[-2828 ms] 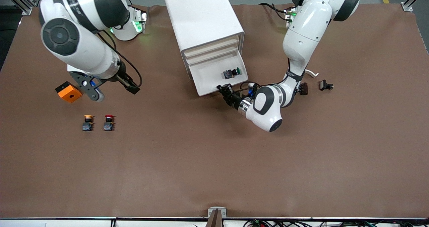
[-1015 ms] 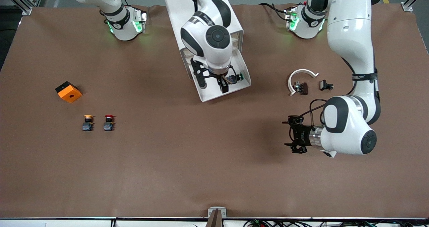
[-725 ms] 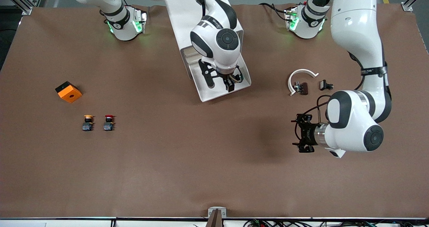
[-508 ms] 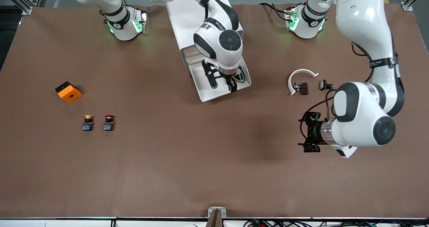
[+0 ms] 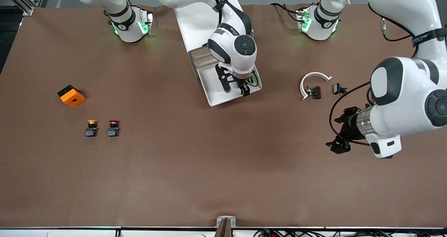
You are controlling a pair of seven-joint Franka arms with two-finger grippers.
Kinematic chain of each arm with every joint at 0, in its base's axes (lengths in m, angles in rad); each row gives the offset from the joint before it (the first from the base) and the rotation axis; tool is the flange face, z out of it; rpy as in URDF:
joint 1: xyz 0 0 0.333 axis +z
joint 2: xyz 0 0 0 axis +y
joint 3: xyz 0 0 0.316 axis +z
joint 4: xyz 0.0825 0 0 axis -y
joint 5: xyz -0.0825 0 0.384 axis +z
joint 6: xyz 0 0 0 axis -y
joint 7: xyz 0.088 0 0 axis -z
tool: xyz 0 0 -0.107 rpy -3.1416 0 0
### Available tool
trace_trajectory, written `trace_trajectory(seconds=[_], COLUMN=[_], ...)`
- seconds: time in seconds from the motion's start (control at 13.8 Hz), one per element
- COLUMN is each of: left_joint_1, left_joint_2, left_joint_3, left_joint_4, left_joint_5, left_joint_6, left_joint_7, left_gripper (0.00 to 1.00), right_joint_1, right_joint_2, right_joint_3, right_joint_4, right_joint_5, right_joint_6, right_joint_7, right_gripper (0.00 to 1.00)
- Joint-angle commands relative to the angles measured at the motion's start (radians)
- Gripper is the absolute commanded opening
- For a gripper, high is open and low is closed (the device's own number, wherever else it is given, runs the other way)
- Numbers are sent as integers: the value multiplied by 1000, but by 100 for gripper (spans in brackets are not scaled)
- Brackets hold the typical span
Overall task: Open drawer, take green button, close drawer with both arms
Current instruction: 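Grasp the green button with the right gripper and lift it out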
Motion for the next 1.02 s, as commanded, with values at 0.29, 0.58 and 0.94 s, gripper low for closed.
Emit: trace_trajectory(seconds=[0.29,0.58,0.94], left_joint_1=[-59,-103,-96], left_joint_2=[-110,-139,-160], left_joint_3=[-21,-21,-15], left_joint_4=[-25,-26,-23], left_joint_5=[113,189,191], left_joint_6=[-37,-71,-79], left_joint_7=[186,187,292], left_gripper=[100,100,100], right_joint_1=[32,38,19], right_joint_2=[27,27,16], right_joint_3=[-7,-7,-8], right_joint_4=[24,24,70], right_joint_5=[15,15,13], right_joint_6=[25,26,16], right_joint_7=[6,6,-7], right_gripper=[31,0,0])
